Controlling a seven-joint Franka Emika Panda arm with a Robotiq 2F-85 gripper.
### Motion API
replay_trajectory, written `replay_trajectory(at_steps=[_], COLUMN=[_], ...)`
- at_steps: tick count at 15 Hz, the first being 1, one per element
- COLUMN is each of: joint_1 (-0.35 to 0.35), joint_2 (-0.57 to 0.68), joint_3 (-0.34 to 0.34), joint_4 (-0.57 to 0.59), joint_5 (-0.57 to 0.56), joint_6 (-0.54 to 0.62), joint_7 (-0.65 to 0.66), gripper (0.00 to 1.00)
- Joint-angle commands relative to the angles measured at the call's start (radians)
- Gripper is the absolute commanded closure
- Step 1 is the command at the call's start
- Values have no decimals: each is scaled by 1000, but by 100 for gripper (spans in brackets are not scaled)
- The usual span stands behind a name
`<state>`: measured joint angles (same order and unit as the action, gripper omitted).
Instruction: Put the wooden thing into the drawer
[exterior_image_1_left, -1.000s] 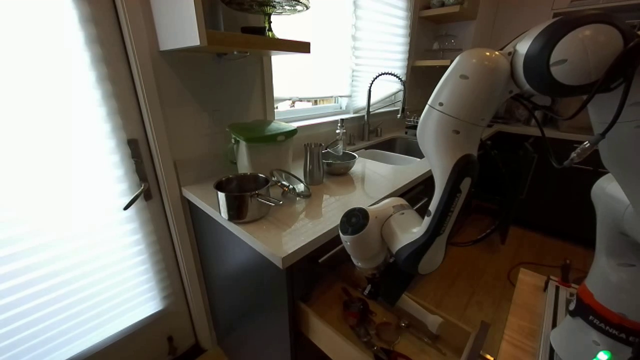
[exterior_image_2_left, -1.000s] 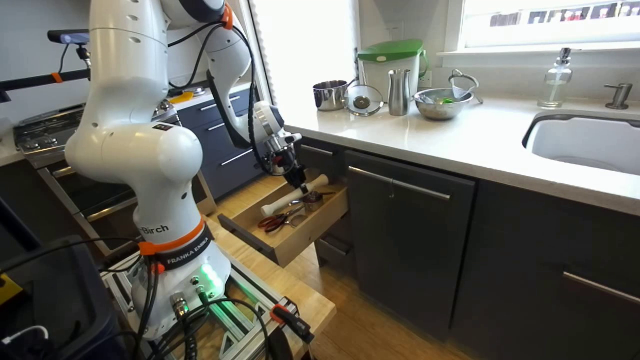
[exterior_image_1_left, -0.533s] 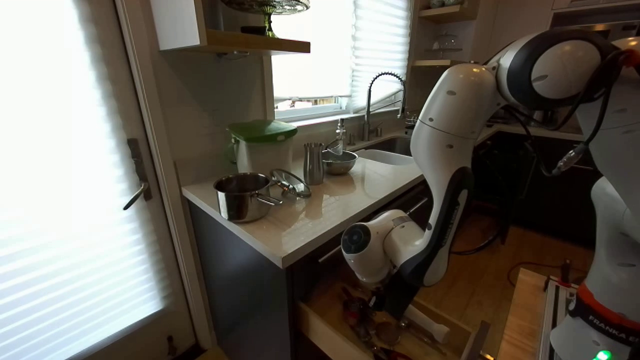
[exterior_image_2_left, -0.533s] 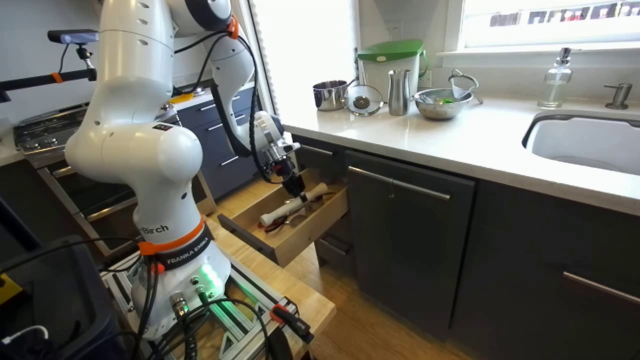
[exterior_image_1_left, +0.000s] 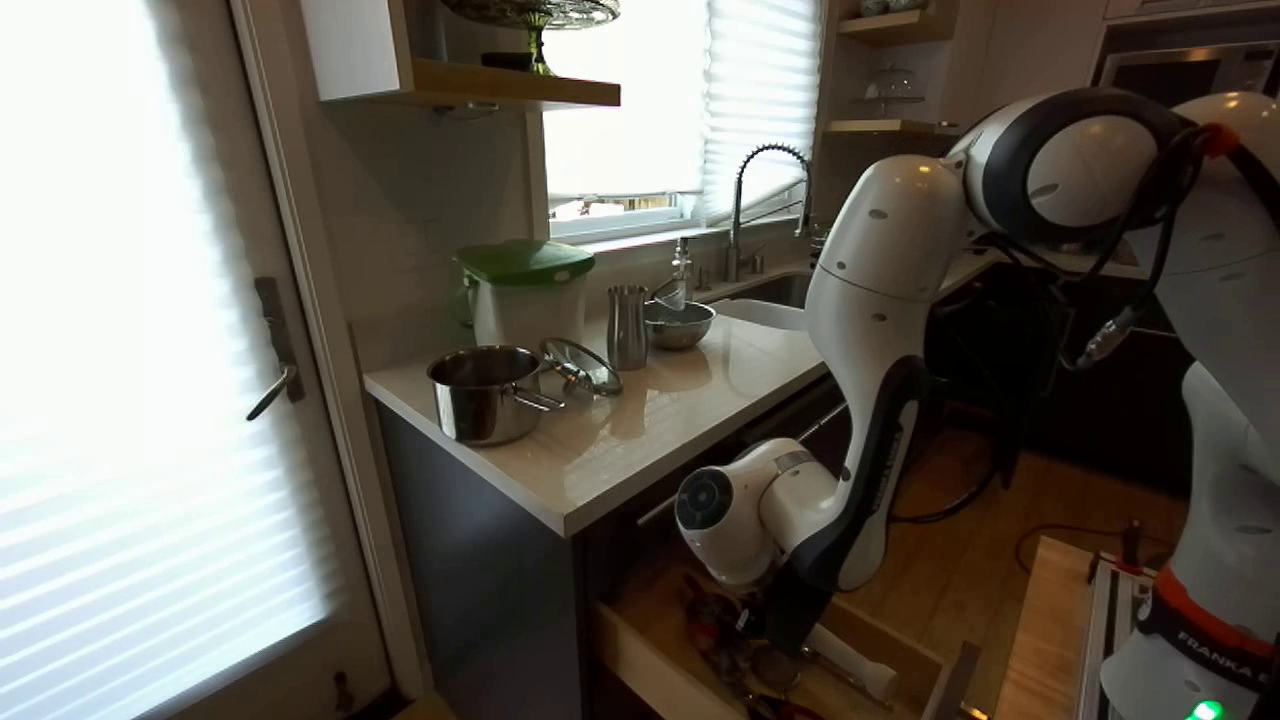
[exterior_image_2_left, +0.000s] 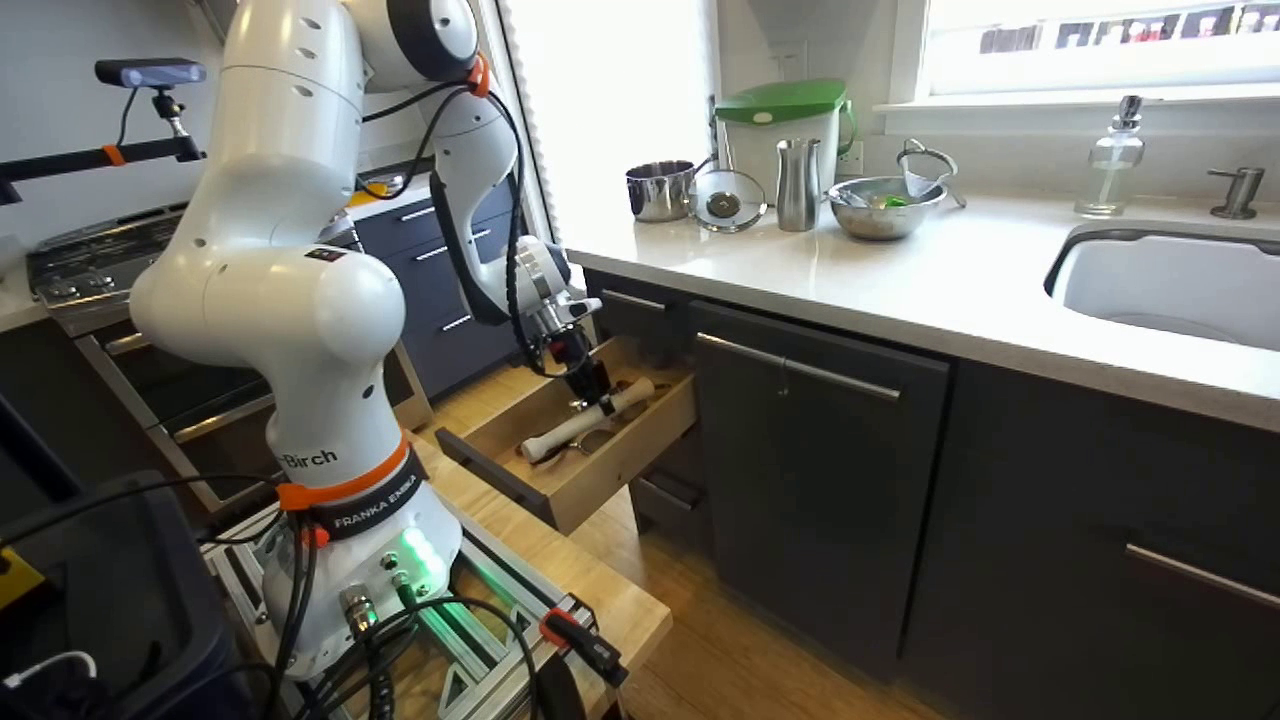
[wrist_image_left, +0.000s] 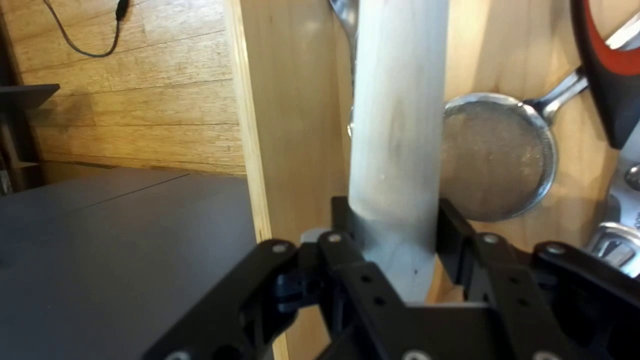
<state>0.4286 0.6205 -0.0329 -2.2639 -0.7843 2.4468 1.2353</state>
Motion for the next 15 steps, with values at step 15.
replay_trajectory(at_steps=[15], joint_1=[8], joint_2=[93], joint_3=[-18], joint_4=[78], joint_5=[-23], joint_6=[48], joint_7=[50], gripper=[81])
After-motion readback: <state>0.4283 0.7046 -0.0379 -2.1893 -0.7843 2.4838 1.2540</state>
